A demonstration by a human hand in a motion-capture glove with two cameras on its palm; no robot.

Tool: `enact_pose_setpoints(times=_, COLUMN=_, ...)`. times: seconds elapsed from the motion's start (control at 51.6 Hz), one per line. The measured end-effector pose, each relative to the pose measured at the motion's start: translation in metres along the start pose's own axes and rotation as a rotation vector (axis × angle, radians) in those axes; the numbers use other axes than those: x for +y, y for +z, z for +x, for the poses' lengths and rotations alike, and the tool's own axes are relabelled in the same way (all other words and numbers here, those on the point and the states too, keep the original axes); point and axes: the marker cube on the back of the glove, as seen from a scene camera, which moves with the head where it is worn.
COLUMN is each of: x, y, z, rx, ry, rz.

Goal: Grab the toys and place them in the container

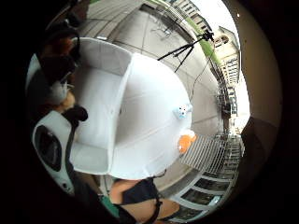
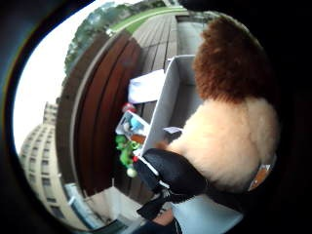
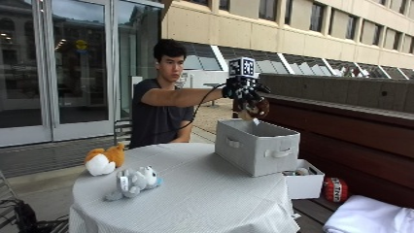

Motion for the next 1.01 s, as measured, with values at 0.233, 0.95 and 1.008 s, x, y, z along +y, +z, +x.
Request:
enact_pose_setpoints(times=0.233, x=-0.001, y=-0.001, z=0.047, rx=0.031, ry=0.006, rz=0.036)
enact_pose_setpoints(times=0.95, x=0.044, y=-0.009, z=0.319, rx=0.127, ry=0.301, rz=0.043)
enact_pose_setpoints(times=1.008, x=0.045, y=-0.006, z=0.337, rx=0.123, ry=0.331, rz=0.053)
